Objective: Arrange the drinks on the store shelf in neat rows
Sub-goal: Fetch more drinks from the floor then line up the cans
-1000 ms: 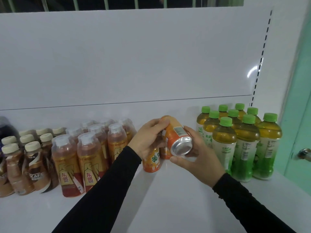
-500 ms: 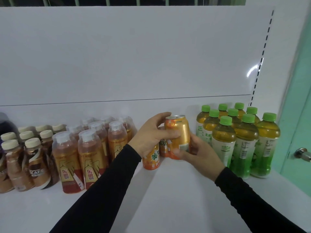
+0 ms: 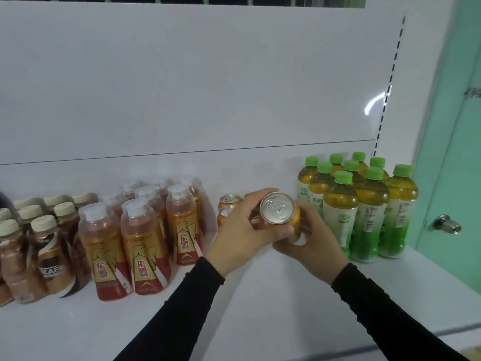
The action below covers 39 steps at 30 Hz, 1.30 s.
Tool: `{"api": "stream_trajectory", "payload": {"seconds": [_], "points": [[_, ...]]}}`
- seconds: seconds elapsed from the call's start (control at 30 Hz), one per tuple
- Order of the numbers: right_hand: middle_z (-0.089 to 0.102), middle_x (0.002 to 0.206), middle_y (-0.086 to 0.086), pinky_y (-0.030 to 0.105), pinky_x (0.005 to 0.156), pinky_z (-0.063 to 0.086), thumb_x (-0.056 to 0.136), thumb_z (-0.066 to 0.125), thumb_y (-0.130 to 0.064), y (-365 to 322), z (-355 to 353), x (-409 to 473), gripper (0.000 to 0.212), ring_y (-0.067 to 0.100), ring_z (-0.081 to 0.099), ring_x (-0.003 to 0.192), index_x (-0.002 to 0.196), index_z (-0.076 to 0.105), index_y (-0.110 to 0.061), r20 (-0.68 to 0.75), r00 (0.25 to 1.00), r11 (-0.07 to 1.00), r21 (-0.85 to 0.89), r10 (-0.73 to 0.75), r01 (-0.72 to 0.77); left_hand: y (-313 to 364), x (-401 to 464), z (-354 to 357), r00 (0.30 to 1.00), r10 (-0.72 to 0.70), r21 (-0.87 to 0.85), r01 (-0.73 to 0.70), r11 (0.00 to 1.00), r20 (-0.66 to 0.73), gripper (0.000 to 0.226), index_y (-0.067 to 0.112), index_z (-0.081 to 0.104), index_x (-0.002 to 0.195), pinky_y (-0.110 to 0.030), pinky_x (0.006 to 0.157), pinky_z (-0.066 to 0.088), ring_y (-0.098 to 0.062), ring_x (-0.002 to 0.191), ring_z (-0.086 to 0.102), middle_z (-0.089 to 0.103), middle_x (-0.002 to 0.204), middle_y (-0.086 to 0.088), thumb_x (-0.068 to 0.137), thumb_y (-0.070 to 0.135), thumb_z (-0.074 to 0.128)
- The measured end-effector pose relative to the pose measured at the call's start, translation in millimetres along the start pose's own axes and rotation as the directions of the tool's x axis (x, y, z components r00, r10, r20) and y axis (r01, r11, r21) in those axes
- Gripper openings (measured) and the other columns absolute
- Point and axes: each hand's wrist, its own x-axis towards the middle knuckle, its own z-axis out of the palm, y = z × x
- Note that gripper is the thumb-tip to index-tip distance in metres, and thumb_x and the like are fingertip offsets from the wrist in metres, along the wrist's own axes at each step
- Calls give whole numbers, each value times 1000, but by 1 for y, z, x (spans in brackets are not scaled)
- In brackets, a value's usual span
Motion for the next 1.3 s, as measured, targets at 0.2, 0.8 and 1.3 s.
{"api": "stream_trajectory", "payload": {"seconds": [0.2, 0.8, 1.3], "points": [[57, 128, -18, 29, 97, 51, 63, 83, -54, -11, -12, -48, 79, 1, 56, 115, 131, 45, -48, -51, 997, 979, -189, 66, -74, -10, -22, 12, 996, -81, -287, 71, 955, -25, 37, 28, 70, 113, -45, 92, 58, -17, 105, 68, 73, 111, 1, 82, 9, 80], [43, 150, 10, 37, 109, 30, 90, 41, -65, -41, -239, -314, 73, 27, 39, 136, 144, 45, -15, -453, 891, 355, -839, -33, -413, 36, -67, 248, 941, -83, -490, 246, 836, 329, 50, 31, 71, 115, -36, 83, 57, -18, 107, 69, 72, 115, 3, 66, 29, 82], [44, 150, 10, 45, 114, 34, 90, 55, -58, -8, -426, -581, 74, 27, 37, 139, 146, 42, -11, -775, 596, 180, -569, 208, -803, 54, -147, 594, 717, -51, -253, 310, 916, 696, 42, 28, 63, 113, -25, 74, 58, -5, 94, 69, 72, 106, 7, 79, 13, 82]]}}
